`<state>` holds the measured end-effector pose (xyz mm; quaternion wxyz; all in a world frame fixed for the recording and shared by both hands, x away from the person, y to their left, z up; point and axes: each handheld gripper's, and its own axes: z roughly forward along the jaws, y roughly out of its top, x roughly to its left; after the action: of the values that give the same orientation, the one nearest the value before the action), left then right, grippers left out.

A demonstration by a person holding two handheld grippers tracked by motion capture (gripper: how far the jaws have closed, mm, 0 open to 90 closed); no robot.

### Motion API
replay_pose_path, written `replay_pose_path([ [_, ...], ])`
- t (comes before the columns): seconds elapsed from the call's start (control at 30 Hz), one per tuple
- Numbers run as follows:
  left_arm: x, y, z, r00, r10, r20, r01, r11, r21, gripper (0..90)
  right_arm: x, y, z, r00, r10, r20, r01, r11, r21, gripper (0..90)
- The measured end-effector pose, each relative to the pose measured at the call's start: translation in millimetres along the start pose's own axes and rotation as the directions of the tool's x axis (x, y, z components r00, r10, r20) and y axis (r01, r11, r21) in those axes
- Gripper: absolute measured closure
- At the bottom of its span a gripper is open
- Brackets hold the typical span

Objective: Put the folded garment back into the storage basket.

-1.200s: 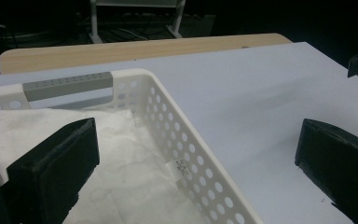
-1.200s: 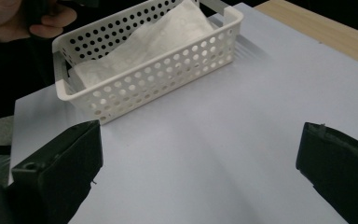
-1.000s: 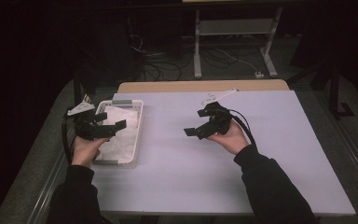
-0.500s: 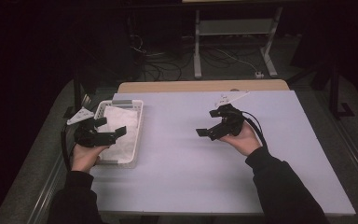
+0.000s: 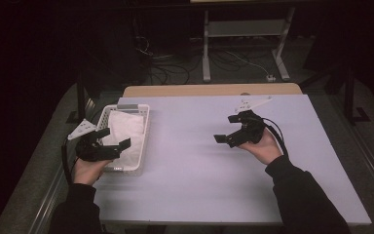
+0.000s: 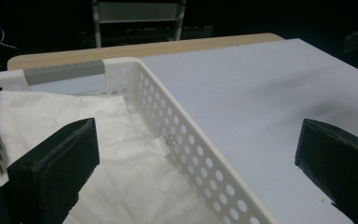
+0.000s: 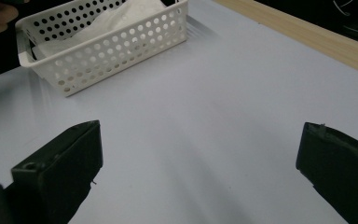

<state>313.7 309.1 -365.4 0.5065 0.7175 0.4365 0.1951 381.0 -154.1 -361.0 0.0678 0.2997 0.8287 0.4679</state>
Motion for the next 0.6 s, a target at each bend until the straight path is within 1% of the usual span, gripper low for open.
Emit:
replay_pose_path([
  [0.07,-1.6,-5.7,-3.7,1.0,0.002,0.004,-0.002,0.9999,-0.012,0.0,-3.9,-5.1,-5.9,0.9998,0.0,0.019,0.0,1.0,0.001,0.0],
  [0.17,-1.8,-9.5,-5.3,1.0,0.002,0.005,-0.002,0.9999,-0.013,0.0,-7.5,-9.8,-11.2,0.9996,0.011,0.027,-0.011,1.0,0.0,0.0],
  [0.3,-1.8,-12.7,-6.6,0.9999,0.0,0.011,0.0,0.9999,-0.015,0.0,-9.9,-14.5,-17.2,0.9992,0.013,0.038,-0.013,1.0,0.0,0.0],
  [0.37,-2.1,-13.8,-6.9,0.9999,0.0,0.017,0.001,0.9999,-0.015,0.0,-9.9,-14.5,-17.2,0.9992,0.013,0.038,-0.013,1.0,0.0,0.0],
  [0.4,-4.4,-17.4,-9.1,0.9999,0.009,0.013,-0.008,0.9999,-0.015,0.0,-11.9,-18.4,-21.5,0.9988,0.015,0.047,-0.015,1.0,0.0,0.0],
  [0.47,-4.5,-19.0,-10.2,0.9998,0.011,0.013,-0.011,0.9998,-0.016,0.0,-13.3,-21.5,-24.5,0.9985,0.016,0.053,-0.016,1.0,-0.005,0.0],
  [0.5,-4.8,-22.2,-12.1,1.0,0.005,0.007,-0.005,0.9999,-0.014,0.0,-14.2,-23.2,-26.1,0.9985,0.018,0.052,-0.017,1.0,-0.008,0.0],
  [0.6,-4.6,-25.4,-14.5,1.0,0.002,-0.001,-0.002,0.9998,-0.022,0.0,-15.4,-26.4,-29.2,0.9979,0.021,0.061,-0.02,1.0,-0.011,0.0],
])
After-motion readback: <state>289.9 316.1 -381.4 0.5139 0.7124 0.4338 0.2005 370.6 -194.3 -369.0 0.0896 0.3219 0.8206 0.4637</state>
